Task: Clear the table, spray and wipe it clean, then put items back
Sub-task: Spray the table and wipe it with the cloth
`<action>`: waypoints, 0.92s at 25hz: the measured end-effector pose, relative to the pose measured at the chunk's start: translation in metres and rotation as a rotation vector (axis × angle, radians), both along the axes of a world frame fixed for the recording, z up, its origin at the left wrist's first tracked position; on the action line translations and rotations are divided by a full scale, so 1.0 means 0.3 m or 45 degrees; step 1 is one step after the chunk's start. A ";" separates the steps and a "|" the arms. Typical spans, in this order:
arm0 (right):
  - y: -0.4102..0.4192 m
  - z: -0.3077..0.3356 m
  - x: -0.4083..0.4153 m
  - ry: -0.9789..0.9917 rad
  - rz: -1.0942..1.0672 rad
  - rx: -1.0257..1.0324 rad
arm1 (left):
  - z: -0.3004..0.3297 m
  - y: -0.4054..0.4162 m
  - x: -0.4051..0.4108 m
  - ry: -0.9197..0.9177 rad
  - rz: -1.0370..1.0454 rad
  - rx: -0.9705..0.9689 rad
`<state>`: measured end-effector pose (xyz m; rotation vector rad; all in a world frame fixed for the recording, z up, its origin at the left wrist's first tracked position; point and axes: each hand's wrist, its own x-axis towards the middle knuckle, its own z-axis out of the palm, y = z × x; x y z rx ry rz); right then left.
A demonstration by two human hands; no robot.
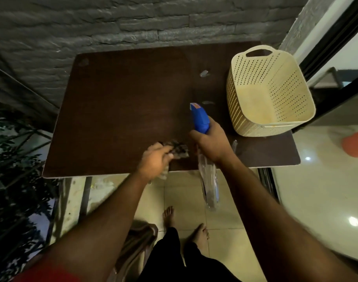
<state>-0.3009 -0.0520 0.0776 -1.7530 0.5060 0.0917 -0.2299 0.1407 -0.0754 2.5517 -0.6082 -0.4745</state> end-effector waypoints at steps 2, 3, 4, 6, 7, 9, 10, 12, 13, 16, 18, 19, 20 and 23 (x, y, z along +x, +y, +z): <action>-0.007 0.004 -0.010 -0.019 0.015 0.005 | -0.015 0.000 0.105 -0.124 0.071 0.143; -0.009 -0.004 -0.012 -0.033 0.022 -0.015 | -0.015 -0.016 0.138 -0.120 0.114 0.219; -0.008 -0.016 -0.011 -0.048 0.023 -0.039 | -0.028 -0.035 0.145 -0.116 0.117 0.305; 0.007 -0.033 -0.012 -0.060 0.029 -0.075 | -0.043 -0.066 0.096 -0.089 0.029 0.486; 0.014 -0.039 -0.012 -0.064 0.028 -0.093 | -0.051 -0.085 0.039 -0.066 -0.049 0.466; 0.034 -0.034 -0.005 -0.054 0.016 -0.073 | -0.046 -0.089 -0.089 -0.050 -0.218 0.458; 0.044 -0.026 -0.001 -0.039 0.020 -0.036 | -0.025 -0.084 -0.129 -0.003 -0.205 0.406; 0.057 0.004 0.011 -0.029 0.051 0.017 | 0.004 -0.061 -0.164 0.080 -0.263 0.384; 0.061 0.015 0.014 -0.040 0.061 0.032 | 0.028 -0.044 -0.171 0.133 -0.297 0.373; 0.060 0.040 0.003 -0.107 0.048 -0.012 | 0.054 -0.001 -0.115 0.338 -0.108 0.143; 0.056 0.054 -0.011 -0.161 0.025 -0.064 | 0.085 0.013 -0.075 0.402 0.051 -0.082; 0.052 0.063 -0.022 -0.183 0.004 -0.086 | 0.108 0.011 -0.064 0.426 0.105 -0.200; 0.046 0.076 -0.032 -0.205 -0.027 -0.104 | 0.139 0.001 -0.057 0.460 0.171 -0.326; 0.008 0.121 -0.071 -0.230 -0.135 -0.184 | 0.217 -0.052 -0.061 0.597 0.388 -0.634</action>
